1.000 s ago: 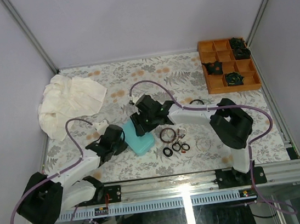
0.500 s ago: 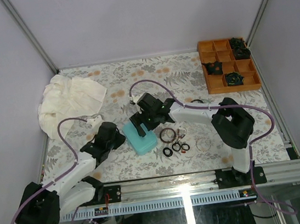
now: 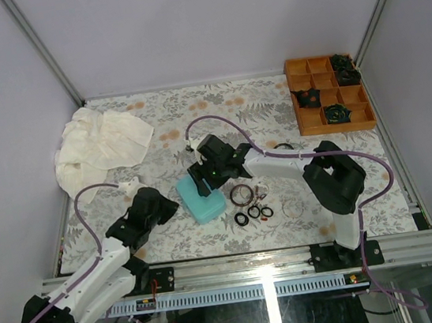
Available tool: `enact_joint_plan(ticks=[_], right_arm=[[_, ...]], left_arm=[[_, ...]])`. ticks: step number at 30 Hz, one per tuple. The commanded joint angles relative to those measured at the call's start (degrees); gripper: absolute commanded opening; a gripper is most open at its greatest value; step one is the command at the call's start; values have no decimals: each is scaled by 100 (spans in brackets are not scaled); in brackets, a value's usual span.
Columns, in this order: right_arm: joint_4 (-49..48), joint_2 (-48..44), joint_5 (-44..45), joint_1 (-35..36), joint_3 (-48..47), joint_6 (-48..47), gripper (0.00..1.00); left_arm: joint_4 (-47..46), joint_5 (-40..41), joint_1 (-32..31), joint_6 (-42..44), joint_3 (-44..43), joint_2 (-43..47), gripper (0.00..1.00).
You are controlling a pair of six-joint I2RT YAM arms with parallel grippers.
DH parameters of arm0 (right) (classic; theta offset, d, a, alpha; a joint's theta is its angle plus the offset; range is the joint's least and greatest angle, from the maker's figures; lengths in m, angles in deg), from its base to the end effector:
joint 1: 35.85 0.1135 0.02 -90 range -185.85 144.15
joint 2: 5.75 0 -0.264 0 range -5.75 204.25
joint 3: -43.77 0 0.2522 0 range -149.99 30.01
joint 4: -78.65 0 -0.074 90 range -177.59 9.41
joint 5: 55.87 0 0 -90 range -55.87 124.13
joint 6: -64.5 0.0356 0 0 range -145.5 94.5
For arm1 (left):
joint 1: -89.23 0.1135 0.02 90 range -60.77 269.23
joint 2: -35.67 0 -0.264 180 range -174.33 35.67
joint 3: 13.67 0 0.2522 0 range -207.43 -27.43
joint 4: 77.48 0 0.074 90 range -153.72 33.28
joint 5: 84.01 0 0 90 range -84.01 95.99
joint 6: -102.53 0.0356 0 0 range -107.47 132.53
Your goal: Organize the mixed jewelry
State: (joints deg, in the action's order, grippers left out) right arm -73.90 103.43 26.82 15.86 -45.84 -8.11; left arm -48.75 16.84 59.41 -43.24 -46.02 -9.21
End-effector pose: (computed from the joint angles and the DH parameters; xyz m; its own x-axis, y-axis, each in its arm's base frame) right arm 0.2560 0.3316 0.1984 -0.6813 -0.3846 -0.6228 -0.6587 0.6932 0.2926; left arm 0.1430 -0.0743 0.1732 -0.6241 -0.5782 -0.5255 -0.2674 0.7900 -0.5517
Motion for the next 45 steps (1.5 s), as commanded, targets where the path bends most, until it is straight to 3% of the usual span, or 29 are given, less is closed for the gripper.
enact_joint_plan(ticks=[1,3,9,35,45], right_arm=[[-267,182,-50,32,123,296,65],[-251,228,26,29,108,433,56],[-310,392,205,32,165,1028,50],[-369,419,-12,33,188,929,50],[-404,436,-124,27,185,881,50]], left_arm=[[-142,-298,5,-231,391,-7,5],[-348,-337,-42,-295,486,-203,5],[-632,-165,-76,-353,425,-416,5],[110,850,-23,-412,45,-273,0],[-359,643,-15,-336,-92,-882,0]])
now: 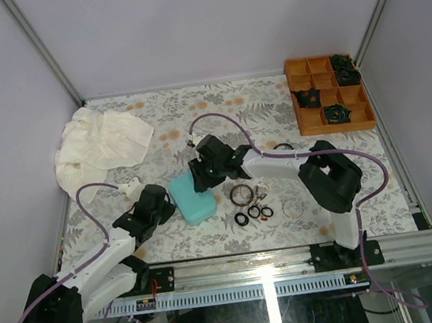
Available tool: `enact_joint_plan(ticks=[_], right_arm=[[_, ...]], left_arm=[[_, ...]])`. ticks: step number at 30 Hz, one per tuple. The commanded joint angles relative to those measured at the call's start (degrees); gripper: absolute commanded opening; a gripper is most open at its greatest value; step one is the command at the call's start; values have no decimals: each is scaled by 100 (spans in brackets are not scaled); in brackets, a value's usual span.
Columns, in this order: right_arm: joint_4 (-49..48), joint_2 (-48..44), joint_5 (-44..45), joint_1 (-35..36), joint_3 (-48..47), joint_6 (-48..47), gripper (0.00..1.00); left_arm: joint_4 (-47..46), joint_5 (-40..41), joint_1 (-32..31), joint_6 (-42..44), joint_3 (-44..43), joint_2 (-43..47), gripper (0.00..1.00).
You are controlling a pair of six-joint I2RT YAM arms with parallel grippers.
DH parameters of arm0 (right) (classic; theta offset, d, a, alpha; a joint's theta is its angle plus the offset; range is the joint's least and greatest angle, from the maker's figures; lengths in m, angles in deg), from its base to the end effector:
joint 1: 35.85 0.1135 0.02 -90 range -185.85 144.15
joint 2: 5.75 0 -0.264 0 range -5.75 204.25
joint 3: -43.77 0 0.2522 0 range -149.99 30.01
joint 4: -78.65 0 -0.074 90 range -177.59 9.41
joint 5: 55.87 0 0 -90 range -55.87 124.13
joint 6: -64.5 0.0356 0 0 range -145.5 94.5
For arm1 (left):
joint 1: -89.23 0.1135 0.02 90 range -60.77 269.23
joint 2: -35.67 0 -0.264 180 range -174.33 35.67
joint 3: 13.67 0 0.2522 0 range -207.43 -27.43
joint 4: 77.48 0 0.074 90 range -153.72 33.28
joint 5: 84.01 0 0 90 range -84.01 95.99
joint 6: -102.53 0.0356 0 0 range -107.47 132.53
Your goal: Organize the mixed jewelry
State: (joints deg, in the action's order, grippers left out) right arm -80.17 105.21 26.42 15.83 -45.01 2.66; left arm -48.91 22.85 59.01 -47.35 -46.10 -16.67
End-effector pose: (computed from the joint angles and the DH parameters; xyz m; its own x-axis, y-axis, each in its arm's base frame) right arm 0.2613 0.3383 0.1898 -0.7708 -0.2210 -0.5975 -0.5379 0.7285 0.4243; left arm 0.1499 -0.0754 0.1557 -0.5976 -0.6099 -0.5205 -0.4013 0.7895 -0.4644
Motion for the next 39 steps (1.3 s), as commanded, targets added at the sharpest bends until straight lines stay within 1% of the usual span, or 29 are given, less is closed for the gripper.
enact_joint_plan(ticks=[1,13,17,22,27,29,31,32,34,35,36,38,39], right_arm=[[210,252,-98,30,100,-197,50],[190,185,-148,34,123,-163,50],[194,182,-172,33,128,-145,49],[186,178,-196,32,153,-144,49],[203,195,-223,32,136,-144,49],[199,200,-230,28,120,-144,49],[220,217,-244,34,103,-154,49],[216,220,-248,27,101,-158,49],[217,221,-258,32,90,-169,49],[218,232,-258,31,88,-162,49],[209,231,-266,30,93,-164,49],[208,237,-272,31,96,-162,49],[212,242,-275,35,92,-177,49]], left_arm=[[-365,35,25,73,-82,-150,0],[-647,-133,8,-6,-71,-364,0],[-591,-124,-44,-94,-17,-362,0],[-61,187,-37,-174,72,68,0],[594,549,-41,-287,67,728,0],[720,511,-37,-273,70,975,0],[704,266,-37,-215,92,1069,0],[644,74,-37,-119,106,1082,2],[499,-199,-64,71,157,1153,20],[491,-231,-99,139,205,1261,25],[551,-211,-119,158,269,1419,24],[743,-158,-125,109,383,1763,5],[805,-166,-125,100,447,1933,1]])
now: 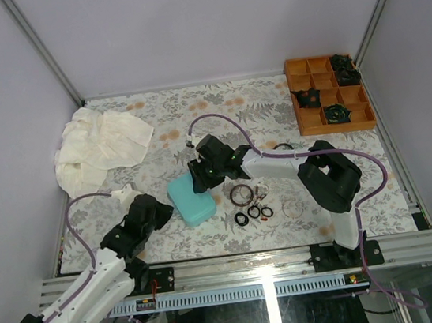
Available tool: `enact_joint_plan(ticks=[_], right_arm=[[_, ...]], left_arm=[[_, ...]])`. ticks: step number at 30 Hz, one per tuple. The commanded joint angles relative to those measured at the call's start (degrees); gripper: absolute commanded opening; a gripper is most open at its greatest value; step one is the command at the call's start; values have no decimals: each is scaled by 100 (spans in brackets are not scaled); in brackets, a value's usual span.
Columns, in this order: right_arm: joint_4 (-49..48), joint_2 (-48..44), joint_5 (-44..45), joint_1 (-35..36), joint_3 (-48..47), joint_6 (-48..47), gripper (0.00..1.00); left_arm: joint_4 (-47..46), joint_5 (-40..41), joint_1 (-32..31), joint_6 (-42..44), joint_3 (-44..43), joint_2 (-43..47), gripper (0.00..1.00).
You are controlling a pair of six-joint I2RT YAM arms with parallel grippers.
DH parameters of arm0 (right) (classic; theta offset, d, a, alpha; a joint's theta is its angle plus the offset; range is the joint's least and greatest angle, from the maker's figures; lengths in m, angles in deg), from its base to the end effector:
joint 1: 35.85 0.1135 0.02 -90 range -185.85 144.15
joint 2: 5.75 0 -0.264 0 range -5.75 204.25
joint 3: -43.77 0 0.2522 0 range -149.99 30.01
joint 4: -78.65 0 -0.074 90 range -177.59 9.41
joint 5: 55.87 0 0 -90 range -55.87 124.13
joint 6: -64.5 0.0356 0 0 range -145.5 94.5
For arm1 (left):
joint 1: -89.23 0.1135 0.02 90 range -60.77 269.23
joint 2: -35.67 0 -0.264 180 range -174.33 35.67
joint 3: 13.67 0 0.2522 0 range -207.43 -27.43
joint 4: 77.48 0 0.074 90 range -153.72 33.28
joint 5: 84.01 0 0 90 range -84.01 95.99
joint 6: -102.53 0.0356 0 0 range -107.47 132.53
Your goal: Organize the mixed jewelry
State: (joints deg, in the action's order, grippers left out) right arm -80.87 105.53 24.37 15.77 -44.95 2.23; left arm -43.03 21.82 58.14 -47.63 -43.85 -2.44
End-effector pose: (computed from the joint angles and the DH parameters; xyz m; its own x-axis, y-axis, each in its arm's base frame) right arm 0.2613 0.3396 0.1883 -0.7704 -0.2341 -0.5931 -0.5548 0.7046 0.4425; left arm 0.1266 -0.0650 0.1687 -0.5685 -0.6317 -0.5270 -0.3394 0.7636 -0.5493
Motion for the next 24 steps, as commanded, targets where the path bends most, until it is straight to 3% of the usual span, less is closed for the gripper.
enact_joint_plan(ticks=[1,4,14,24], right_arm=[[278,219,-74,33,80,-129,49],[271,255,-120,31,77,-120,49],[257,280,-159,25,72,-118,50],[229,274,-193,8,116,-128,50]], left_arm=[[263,-82,-33,105,300,655,0],[343,-82,-37,40,390,834,0],[-494,-274,-45,82,575,59,0],[-742,-95,-35,134,478,-27,2]])
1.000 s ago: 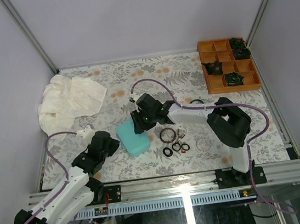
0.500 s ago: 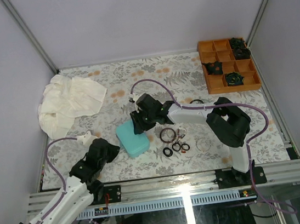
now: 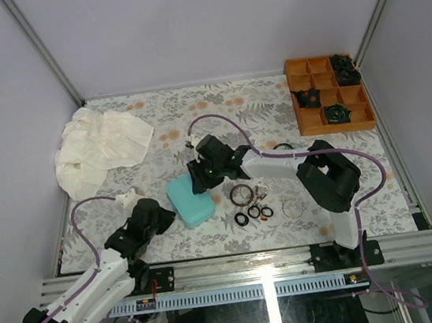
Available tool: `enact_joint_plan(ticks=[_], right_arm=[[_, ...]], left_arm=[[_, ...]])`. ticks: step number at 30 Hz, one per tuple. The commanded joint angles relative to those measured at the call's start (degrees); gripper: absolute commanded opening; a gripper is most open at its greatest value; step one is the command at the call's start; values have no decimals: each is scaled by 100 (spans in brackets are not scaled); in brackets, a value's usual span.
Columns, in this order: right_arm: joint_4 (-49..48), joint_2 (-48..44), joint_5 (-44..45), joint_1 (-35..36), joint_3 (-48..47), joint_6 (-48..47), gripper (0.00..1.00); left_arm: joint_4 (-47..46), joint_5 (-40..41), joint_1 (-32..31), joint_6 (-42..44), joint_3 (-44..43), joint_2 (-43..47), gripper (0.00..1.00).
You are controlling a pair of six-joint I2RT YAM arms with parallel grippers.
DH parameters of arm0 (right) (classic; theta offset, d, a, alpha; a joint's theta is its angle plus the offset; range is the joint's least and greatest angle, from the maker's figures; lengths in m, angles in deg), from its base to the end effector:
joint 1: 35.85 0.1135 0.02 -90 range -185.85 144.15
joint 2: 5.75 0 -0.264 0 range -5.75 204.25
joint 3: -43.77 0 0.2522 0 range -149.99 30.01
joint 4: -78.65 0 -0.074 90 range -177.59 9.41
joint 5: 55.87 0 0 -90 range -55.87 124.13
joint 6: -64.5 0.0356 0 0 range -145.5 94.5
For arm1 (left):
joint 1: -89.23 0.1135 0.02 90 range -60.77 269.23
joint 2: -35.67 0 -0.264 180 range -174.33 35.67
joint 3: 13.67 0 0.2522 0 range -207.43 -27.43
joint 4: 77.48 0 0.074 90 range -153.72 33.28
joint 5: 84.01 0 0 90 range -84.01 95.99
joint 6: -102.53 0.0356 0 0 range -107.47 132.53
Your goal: Organize the mixed jewelry
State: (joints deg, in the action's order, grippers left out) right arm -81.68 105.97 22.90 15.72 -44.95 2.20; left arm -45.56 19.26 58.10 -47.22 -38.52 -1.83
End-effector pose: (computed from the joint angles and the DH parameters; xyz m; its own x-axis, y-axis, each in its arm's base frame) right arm 0.2618 0.3411 0.1864 -0.7715 -0.2388 -0.5896 -0.5633 0.6873 0.4587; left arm 0.1190 -0.0623 0.1427 -0.6164 -0.6100 -0.4980 -0.3360 0.7757 -0.5342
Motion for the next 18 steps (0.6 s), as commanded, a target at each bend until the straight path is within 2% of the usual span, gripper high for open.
enact_joint_plan(ticks=[1,7,18], right_arm=[[303,228,-40,19,121,-129,50],[289,214,-72,19,128,-134,50],[355,177,19,11,129,-210,50]], left_arm=[[-518,166,-33,115,-117,-214,2],[-689,244,-33,186,-368,-932,0],[-787,321,76,521,-608,-1094,0]])
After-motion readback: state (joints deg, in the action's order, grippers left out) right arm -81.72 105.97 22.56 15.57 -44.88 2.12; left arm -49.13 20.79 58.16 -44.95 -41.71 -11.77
